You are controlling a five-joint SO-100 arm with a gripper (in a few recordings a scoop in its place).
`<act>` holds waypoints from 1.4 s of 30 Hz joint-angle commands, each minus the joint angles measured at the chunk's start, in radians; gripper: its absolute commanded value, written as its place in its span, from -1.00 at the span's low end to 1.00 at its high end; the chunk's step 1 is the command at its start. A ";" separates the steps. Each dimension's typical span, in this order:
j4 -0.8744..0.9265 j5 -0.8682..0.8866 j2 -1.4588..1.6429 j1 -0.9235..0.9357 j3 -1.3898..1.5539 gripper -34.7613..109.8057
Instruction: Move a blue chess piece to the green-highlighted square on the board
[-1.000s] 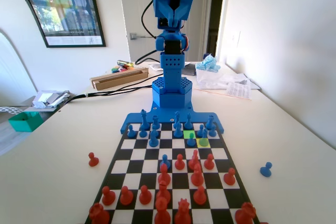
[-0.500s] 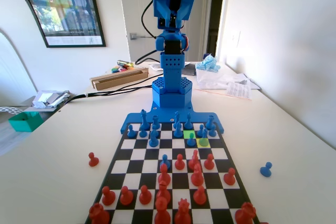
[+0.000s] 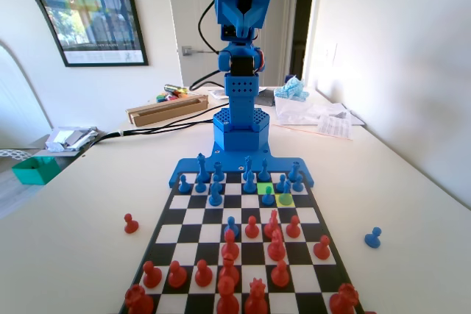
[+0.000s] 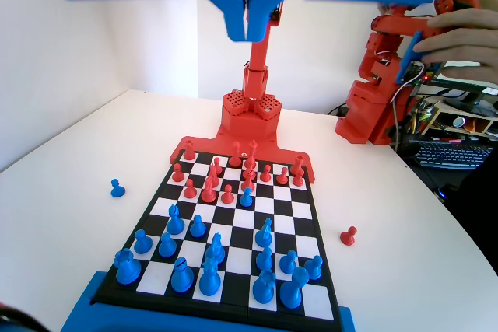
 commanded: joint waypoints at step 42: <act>-0.064 0.618 -0.765 -0.043 -0.313 -0.51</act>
